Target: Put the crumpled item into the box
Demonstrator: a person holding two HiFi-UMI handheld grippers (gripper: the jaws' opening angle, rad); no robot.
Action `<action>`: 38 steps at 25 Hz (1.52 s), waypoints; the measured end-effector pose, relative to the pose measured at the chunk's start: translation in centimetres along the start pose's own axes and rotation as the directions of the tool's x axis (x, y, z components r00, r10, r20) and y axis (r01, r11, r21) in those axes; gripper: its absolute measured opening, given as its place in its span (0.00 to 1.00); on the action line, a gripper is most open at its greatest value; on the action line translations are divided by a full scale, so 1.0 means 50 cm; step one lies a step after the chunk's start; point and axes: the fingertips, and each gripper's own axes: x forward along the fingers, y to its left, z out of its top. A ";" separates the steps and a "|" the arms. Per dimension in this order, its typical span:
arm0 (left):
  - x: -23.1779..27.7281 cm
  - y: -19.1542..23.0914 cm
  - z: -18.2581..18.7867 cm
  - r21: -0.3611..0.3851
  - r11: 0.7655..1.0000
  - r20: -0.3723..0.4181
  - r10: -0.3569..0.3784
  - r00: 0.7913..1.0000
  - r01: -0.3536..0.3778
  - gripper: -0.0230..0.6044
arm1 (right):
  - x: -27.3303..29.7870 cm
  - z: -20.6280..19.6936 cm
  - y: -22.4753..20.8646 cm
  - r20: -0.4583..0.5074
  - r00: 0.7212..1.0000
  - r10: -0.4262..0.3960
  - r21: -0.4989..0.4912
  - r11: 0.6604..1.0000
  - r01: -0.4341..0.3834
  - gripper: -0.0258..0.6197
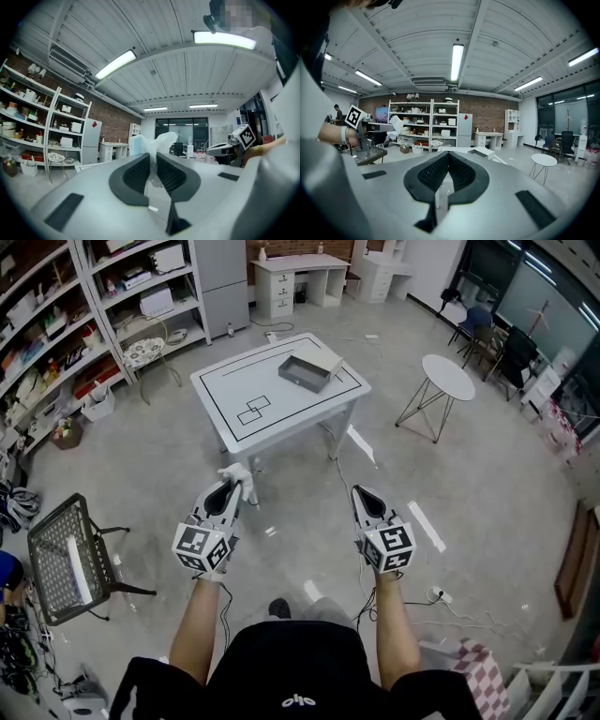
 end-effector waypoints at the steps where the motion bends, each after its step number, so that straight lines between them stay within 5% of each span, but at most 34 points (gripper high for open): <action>1: 0.006 0.007 -0.004 -0.005 1.000 -0.003 -0.002 1.000 0.002 0.11 | 0.006 -0.001 -0.001 -0.002 1.000 -0.002 0.000 1.000 0.002 0.05; 11: 0.188 0.051 -0.038 -0.002 0.999 -0.016 -0.045 0.999 0.044 0.11 | 0.121 -0.004 -0.121 0.016 1.000 -0.019 0.001 1.000 0.019 0.05; 29: 0.740 0.145 0.014 0.049 0.998 -0.021 -0.046 0.999 0.047 0.11 | 0.457 0.085 -0.575 0.046 0.999 0.006 0.015 1.000 -0.007 0.05; 38: 0.871 0.172 -0.012 0.040 0.998 -0.036 -0.042 0.998 0.044 0.11 | 0.554 0.067 -0.679 0.031 0.999 0.018 0.038 0.999 -0.019 0.05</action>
